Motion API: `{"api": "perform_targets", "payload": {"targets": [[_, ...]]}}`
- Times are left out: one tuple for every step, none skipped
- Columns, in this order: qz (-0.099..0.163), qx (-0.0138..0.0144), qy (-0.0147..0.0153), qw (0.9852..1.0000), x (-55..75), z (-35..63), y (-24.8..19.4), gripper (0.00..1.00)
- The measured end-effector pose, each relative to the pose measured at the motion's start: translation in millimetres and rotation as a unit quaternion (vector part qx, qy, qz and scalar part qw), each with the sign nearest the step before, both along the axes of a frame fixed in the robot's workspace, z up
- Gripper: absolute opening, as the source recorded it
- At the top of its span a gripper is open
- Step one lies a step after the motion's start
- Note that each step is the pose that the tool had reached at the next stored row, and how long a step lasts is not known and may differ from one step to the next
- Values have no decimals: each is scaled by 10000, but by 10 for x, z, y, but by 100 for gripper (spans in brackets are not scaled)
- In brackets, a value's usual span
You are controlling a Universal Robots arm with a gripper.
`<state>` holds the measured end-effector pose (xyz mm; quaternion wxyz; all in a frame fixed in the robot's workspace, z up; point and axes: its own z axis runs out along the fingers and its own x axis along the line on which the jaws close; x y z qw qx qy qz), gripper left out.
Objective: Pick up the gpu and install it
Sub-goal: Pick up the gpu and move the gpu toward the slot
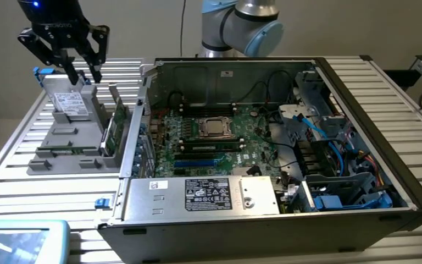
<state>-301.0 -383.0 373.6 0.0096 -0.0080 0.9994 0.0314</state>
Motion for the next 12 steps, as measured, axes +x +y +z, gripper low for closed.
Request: {"api": "perform_targets", "payload": {"targets": [[0, 0, -2, 10000, -7, -18, 0, 49], [0, 0, -4, 10000, -10, -36, 0, 49], [1, 0, -7, 10000, -11, -54, 0, 49], [1, 0, -13, 10000, -13, -72, 0, 49], [0, 0, -21, 10000, -14, -88, 0, 49], [0, 0, -29, 10000, -14, -106, 0, 49], [0, 0, -32, 10000, -14, -122, 0, 49], [0, 0, -35, 10000, -14, -140, 0, 49], [0, 0, -37, 10000, -15, -160, 0, 49], [-2, 0, -38, 10000, -15, -178, 0, 49], [-4, 0, -39, 10000, -15, -196, 0, 49], [-10, 1, -41, 10000, -15, -214, 0, 49]]}}
